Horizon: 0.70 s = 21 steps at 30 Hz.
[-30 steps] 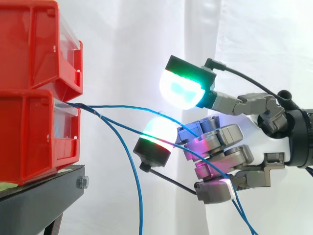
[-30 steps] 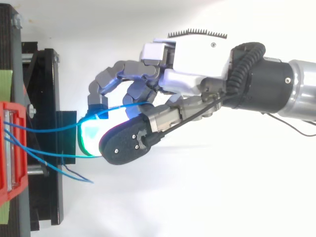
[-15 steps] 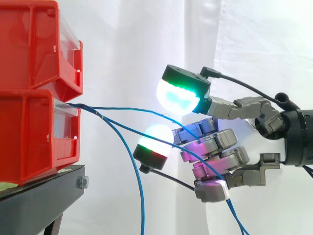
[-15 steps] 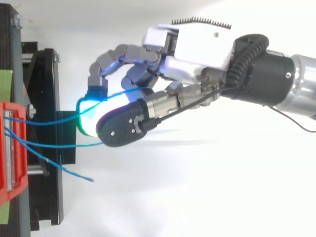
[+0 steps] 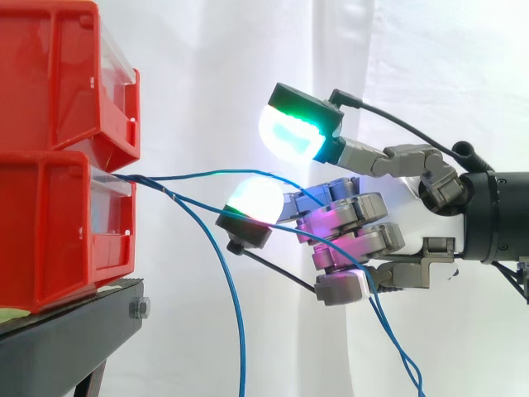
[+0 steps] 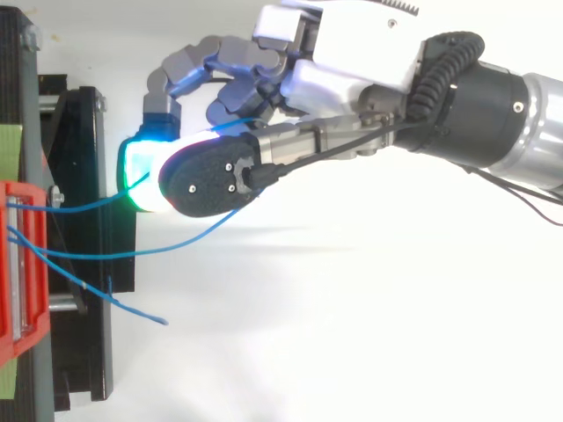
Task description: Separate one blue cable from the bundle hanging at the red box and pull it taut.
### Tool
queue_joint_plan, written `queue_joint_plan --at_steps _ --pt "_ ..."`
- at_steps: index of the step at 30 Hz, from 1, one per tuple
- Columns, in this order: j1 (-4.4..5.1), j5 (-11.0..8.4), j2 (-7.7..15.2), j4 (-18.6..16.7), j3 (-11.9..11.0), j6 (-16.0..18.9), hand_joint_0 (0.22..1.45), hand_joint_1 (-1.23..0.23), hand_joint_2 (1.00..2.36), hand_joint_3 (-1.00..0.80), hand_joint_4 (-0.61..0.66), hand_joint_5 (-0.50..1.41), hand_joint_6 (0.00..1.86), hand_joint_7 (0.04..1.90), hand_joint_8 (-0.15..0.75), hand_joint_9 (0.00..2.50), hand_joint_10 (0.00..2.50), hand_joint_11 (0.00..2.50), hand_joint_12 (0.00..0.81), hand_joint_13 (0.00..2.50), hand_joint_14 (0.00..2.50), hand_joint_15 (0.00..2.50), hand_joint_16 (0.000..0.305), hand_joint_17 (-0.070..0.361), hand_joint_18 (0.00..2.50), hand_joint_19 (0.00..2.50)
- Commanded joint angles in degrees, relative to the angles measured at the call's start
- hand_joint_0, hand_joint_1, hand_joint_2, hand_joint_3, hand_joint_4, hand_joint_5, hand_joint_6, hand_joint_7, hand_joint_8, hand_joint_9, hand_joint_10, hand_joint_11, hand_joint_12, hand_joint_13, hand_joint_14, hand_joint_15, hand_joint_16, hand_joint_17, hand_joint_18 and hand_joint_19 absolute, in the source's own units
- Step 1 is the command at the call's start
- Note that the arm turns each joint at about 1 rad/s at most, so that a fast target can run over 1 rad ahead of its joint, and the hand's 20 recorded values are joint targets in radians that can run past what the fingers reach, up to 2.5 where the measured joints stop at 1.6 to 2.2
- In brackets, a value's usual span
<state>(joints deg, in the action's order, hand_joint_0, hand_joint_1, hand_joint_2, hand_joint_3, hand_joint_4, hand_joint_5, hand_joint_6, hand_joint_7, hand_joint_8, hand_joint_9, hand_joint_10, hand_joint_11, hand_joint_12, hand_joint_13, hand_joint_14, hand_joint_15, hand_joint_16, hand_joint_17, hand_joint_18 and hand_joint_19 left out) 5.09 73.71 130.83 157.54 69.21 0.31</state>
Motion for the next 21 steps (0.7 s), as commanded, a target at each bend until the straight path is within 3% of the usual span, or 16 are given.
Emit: queue_joint_plan --at_steps 1,9,21 --pt "-0.09 0.03 -0.1 0.0 -0.2 -0.1 0.62 -0.53 1.01 -0.39 0.21 -0.21 0.83 0.96 0.315 0.92 1.56 1.42 0.359 1.16 1.87 1.39 0.044 0.1 1.25 1.07" --pt "-0.09 -0.15 0.0 0.0 -0.7 -0.2 0.65 -0.55 1.02 -0.2 0.18 -0.19 0.82 1.0 0.32 0.98 1.5 1.49 0.358 1.2 1.84 1.43 0.045 0.102 1.29 1.1" --pt "0.18 0.03 0.0 0.0 -0.7 -0.6 0.65 -0.7 1.02 0.01 0.19 -0.19 0.87 1.05 0.35 0.98 1.71 1.36 0.386 1.24 1.91 1.35 0.053 0.118 1.38 1.06"
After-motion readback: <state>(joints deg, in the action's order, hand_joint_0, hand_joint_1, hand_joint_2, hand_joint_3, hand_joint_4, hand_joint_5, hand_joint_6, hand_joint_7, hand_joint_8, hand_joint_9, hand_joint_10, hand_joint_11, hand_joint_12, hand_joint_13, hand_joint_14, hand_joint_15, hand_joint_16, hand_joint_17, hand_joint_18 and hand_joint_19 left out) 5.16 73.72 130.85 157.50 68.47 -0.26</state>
